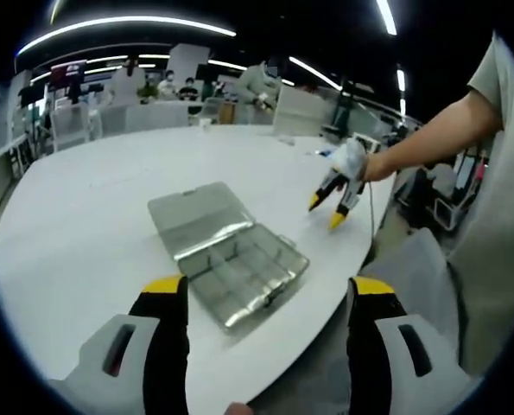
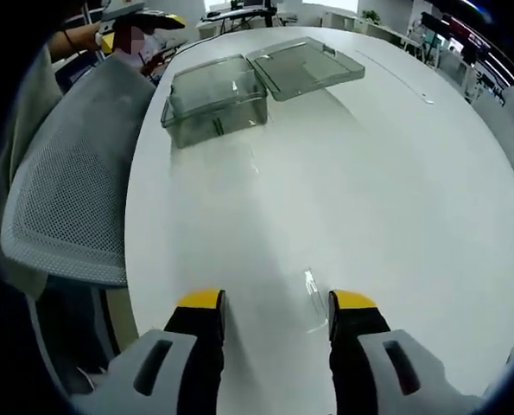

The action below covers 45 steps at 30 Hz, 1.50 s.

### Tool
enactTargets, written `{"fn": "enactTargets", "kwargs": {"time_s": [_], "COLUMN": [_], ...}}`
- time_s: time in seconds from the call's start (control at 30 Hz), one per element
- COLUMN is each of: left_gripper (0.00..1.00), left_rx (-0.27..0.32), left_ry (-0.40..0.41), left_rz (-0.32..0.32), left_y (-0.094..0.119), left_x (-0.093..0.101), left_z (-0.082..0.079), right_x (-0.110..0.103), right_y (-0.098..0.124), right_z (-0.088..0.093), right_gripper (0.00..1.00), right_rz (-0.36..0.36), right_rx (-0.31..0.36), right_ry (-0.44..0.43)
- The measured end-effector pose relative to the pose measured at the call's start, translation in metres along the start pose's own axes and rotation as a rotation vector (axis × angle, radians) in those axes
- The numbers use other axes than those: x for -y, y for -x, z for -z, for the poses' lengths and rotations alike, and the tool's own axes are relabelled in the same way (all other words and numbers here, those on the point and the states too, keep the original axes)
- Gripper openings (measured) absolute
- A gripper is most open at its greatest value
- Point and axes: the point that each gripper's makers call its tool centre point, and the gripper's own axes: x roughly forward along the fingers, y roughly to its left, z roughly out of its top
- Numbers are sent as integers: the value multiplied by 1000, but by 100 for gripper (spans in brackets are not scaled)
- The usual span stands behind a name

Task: Insert the divider into the dual guide fixture by aligning both edges with the guide slots and pushing it downward to the bottom, including one-sided entry, uneven engagement, binding, and posture correction.

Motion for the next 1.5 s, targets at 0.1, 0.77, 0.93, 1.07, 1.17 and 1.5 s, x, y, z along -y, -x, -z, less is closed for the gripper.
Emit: {"fn": "enactTargets", "kwargs": {"time_s": [0.1, 0.77, 0.93, 1.07, 1.17, 1.5], "left_gripper": [73, 72, 72, 71, 71, 70], "left_rx": [-1, -4, -2, 1, 3, 11], "left_ry": [1, 11, 17, 18, 20, 30], "left_rz": [1, 0, -2, -2, -4, -11], "left_y": [-1, -3, -2, -2, -2, 0], "left_x": [0, -2, -2, -2, -1, -2], "left_z": [0, 2, 2, 2, 2, 3], "right_x": [0, 3, 3, 3, 3, 3], "right_y": [-1, -4, -4, -4, -4, -3], "right_z": [0, 5, 5, 5, 4, 4], "right_gripper": [43, 35, 34, 29, 29, 28], "right_rz": [-7, -8, -15, -23, -25, -38], "right_rx": [-5, -62, -77, -102, -121, -162], "right_ry": [15, 108, 129, 159, 157, 154]}}
